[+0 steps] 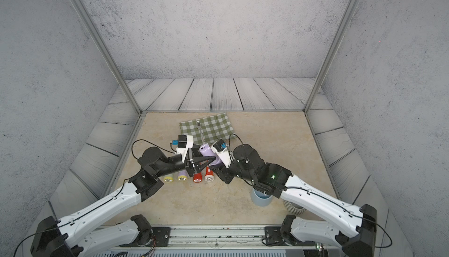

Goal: Close the plug at the bottom of the flashlight
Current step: Place the flashlight at the center of the board.

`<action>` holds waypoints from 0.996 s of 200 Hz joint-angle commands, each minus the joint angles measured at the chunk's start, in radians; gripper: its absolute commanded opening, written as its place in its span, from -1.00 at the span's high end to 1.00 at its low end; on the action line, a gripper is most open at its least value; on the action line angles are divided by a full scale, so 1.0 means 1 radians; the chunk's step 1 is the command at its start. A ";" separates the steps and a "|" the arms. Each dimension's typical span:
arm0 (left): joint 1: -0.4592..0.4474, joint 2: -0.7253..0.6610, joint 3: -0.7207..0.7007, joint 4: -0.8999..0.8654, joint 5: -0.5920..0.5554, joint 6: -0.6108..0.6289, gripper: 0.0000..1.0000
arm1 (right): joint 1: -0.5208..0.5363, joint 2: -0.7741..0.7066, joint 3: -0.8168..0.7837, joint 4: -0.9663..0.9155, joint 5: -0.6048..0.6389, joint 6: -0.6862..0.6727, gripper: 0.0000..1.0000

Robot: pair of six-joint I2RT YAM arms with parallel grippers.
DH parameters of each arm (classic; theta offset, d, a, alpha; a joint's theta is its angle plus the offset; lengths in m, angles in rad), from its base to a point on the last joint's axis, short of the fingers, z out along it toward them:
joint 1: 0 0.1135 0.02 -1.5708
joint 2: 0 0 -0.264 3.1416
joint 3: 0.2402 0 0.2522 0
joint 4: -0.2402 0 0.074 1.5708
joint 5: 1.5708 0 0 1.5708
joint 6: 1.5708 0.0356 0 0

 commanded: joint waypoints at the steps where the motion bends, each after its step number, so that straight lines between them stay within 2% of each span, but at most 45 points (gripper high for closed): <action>1: 0.001 -0.001 0.008 0.025 0.005 0.009 1.00 | -0.003 -0.002 0.024 0.014 -0.014 0.000 0.27; 13: 0.001 -0.002 0.009 0.022 0.003 0.011 0.97 | -0.004 0.000 0.024 0.013 -0.020 0.001 0.39; 29: 0.000 -0.007 0.006 0.013 -0.009 0.012 0.65 | -0.004 0.003 0.024 0.008 -0.033 0.001 0.51; 39: 0.001 -0.011 0.007 0.007 -0.018 0.014 0.45 | -0.004 0.006 0.026 0.005 -0.037 0.001 0.67; 49: 0.001 -0.016 0.006 0.002 -0.022 0.016 0.17 | -0.004 0.008 0.029 -0.001 -0.045 0.003 0.83; 60: 0.000 -0.021 0.006 -0.006 -0.031 0.018 -0.23 | -0.004 0.011 0.032 -0.008 -0.058 0.005 1.00; 73: 0.001 -0.031 0.005 -0.017 -0.051 0.020 -0.69 | -0.004 0.014 0.040 -0.021 -0.062 0.010 1.00; 78: 0.001 -0.034 0.003 -0.023 -0.062 0.020 -1.00 | -0.004 0.016 0.043 -0.028 -0.063 0.012 1.00; 99: 0.001 -0.056 -0.003 -0.046 -0.098 0.032 -0.96 | -0.003 0.022 0.060 -0.065 -0.045 0.018 1.00; 137: 0.001 -0.119 -0.032 -0.085 -0.160 0.058 -0.96 | -0.029 0.044 0.110 -0.183 0.059 0.024 1.00; 199: 0.002 -0.254 -0.080 -0.173 -0.318 0.099 -0.96 | -0.307 0.177 0.137 -0.364 0.008 0.127 1.00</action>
